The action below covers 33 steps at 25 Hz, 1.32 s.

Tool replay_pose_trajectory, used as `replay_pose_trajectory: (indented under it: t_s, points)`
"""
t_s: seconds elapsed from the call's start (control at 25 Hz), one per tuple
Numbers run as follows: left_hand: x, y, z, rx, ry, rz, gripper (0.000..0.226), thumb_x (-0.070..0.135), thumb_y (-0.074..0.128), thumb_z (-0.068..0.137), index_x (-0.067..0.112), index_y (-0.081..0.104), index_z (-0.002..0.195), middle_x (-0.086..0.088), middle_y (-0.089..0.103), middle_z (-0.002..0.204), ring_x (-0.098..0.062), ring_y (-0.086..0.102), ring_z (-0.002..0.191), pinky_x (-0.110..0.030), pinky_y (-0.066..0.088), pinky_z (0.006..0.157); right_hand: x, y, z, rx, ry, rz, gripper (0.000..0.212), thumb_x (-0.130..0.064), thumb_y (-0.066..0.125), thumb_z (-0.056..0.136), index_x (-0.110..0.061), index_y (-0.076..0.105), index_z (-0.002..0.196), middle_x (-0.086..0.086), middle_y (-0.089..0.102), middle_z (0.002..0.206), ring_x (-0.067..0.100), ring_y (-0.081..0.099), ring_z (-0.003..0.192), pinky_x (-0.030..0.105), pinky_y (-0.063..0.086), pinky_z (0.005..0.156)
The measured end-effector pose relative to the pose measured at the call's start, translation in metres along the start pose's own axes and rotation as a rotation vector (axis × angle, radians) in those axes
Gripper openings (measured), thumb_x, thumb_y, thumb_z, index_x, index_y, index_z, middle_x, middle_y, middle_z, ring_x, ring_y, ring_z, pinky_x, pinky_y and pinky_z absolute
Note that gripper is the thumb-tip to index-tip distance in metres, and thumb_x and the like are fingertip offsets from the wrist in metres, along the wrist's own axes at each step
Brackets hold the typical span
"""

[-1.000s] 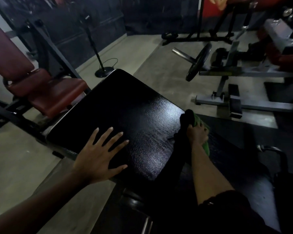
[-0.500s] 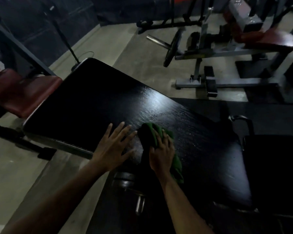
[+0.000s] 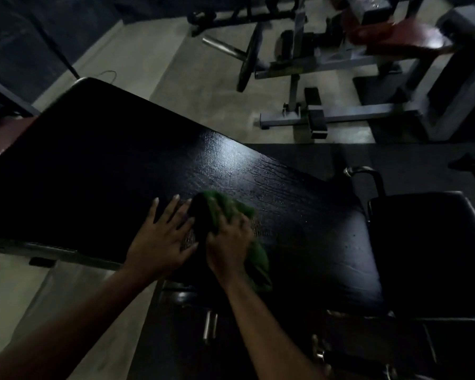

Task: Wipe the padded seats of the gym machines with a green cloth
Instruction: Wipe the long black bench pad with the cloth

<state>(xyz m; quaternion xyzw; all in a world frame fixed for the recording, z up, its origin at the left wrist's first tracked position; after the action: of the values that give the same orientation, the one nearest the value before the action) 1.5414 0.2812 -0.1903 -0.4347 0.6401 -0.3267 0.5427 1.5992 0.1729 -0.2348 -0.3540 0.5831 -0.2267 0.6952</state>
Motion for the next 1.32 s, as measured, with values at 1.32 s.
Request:
replay_pose_trajectory:
  t_s: [1.32]
  points:
    - [-0.003,0.001,0.000,0.072,-0.026,-0.026,0.072,0.061,0.011,0.093,0.016,0.041,0.141,-0.011,0.036,0.150,-0.030,0.029,0.141,-0.057,0.024,0.110,0.169,0.005,0.206,-0.052,0.381,0.065,0.055,-0.030,0.045,0.089,-0.013,0.036,0.141,0.006,0.031,0.150,0.029,0.026,0.136,0.045,0.027,0.106]
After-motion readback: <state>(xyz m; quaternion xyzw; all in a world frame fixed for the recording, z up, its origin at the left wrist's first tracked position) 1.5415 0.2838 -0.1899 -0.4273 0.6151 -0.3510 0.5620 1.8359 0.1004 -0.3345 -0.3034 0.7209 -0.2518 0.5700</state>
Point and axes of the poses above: each hand's wrist, its own z-axis towards the middle knuckle, its own y-axis out of the palm, x = y × z, the point moved 8 cm from there along z, towards the middle knuckle
